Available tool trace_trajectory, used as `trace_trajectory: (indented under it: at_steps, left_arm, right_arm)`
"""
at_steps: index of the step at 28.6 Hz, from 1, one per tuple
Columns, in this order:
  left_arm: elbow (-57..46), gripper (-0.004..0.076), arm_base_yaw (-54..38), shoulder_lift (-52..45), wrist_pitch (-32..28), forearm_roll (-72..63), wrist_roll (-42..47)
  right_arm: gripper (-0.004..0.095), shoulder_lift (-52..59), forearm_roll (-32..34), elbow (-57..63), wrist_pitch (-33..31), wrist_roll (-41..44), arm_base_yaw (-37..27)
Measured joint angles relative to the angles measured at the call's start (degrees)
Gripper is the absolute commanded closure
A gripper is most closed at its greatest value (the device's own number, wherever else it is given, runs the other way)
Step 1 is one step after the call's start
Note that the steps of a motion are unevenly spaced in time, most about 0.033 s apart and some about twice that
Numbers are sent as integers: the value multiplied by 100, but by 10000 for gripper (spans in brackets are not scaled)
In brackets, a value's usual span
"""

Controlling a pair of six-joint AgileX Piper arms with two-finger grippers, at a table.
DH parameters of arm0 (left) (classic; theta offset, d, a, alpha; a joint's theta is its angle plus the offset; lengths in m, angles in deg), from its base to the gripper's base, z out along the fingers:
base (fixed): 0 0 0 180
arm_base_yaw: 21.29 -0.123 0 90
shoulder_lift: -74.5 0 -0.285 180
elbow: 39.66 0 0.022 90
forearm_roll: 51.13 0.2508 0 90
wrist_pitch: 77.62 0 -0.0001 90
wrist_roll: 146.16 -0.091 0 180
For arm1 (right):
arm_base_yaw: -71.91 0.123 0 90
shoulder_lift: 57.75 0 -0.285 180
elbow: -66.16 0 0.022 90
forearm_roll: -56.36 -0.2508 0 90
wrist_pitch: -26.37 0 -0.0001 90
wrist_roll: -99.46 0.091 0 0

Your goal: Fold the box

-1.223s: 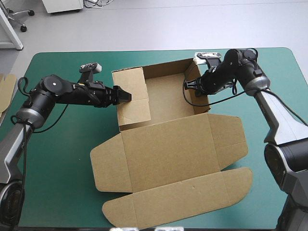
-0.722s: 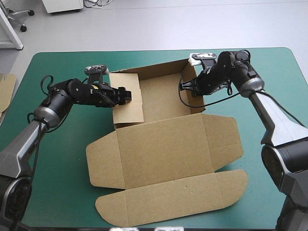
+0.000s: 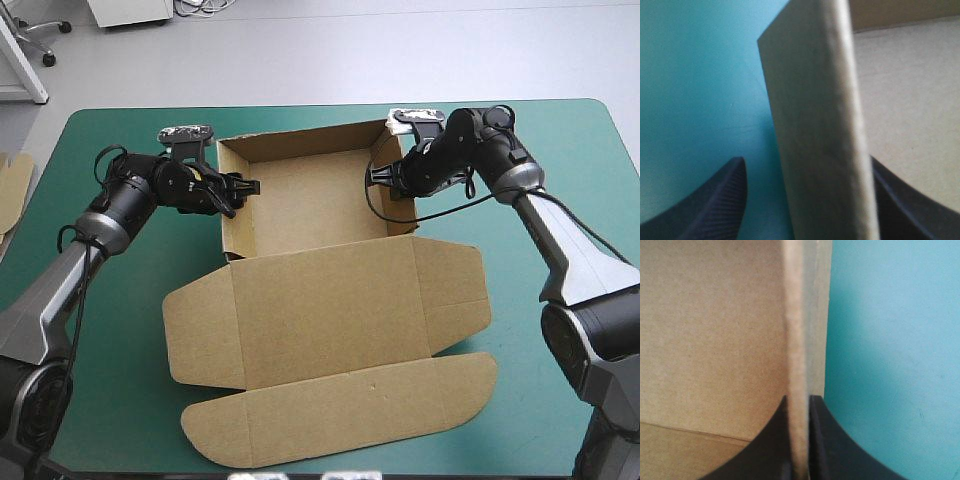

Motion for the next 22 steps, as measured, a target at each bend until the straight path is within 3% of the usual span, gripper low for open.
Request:
trace_trajectory:
  at_steps: [5, 9, 11, 14, 22]
  left_arm:
    - [17, 332, 0, 201, 304, 76, 95]
    - [17, 405, 0, 265, 306, 1, 109]
    - [17, 501, 21, 265, 306, -17, 114]
    - [17, 716, 81, 266, 318, -61, 120]
    - [17, 738, 205, 294, 155, -7, 125]
  right_arm:
    - [921, 0, -20, 0, -12, -10, 0]
    - [920, 0, 11, 0, -26, -10, 0]
    - [921, 0, 11, 0, -26, -10, 0]
    - [920, 0, 15, 0, -26, -10, 0]
    - [920, 0, 195, 0, -100, 34, 0]
